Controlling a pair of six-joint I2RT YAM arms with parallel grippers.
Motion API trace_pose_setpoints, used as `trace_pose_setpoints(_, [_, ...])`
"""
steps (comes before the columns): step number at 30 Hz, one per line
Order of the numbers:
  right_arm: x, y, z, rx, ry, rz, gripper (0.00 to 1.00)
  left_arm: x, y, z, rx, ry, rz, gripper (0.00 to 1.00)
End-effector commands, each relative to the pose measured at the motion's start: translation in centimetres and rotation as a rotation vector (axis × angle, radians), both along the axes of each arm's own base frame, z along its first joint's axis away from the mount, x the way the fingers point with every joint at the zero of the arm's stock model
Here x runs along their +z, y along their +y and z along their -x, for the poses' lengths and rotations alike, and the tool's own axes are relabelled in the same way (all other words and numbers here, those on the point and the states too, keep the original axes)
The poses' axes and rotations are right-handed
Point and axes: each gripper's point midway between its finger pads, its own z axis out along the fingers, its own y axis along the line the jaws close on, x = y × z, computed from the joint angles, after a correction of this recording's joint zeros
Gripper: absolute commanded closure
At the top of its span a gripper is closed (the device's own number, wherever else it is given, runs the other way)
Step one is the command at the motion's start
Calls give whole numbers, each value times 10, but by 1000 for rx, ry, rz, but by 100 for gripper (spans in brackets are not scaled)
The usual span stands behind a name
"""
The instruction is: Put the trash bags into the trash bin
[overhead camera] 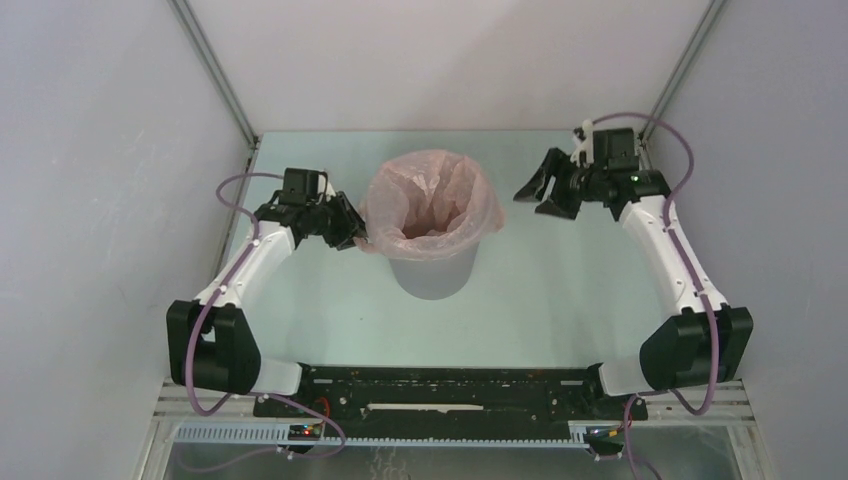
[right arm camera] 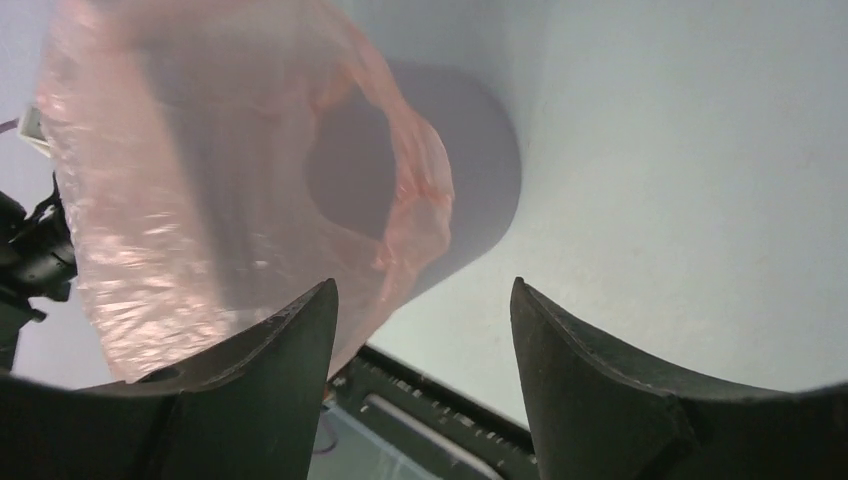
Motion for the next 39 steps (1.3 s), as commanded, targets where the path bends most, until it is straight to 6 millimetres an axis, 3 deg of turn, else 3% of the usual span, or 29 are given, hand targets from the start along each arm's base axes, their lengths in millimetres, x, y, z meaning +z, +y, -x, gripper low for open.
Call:
trace_pose_setpoints(1, [-12,25,15,32,81,-205,28,3,-5,8,-31,-27,37,64])
trace_pose_setpoints(4, [-22,39,14,43,111,-272,31,-2,-8,11,-32,-18,49,69])
trace_pose_setpoints(10, [-53,51,14,68,163,-226,44,-10,-22,12,-48,2,81,80])
trace_pose_setpoints(21, [-93,67,3,107,180,-182,64,-31,-42,16,-73,45,91,84])
trace_pose_setpoints(32, [-139,64,-5,137,212,-134,62,-56,-45,12,-50,96,100,85])
trace_pose_setpoints(36, [-141,62,-4,139,219,-133,58,-60,-49,11,-52,109,103,84])
trace_pose_setpoints(39, [-130,50,-2,117,207,-124,53,-54,-48,12,-57,91,91,82])
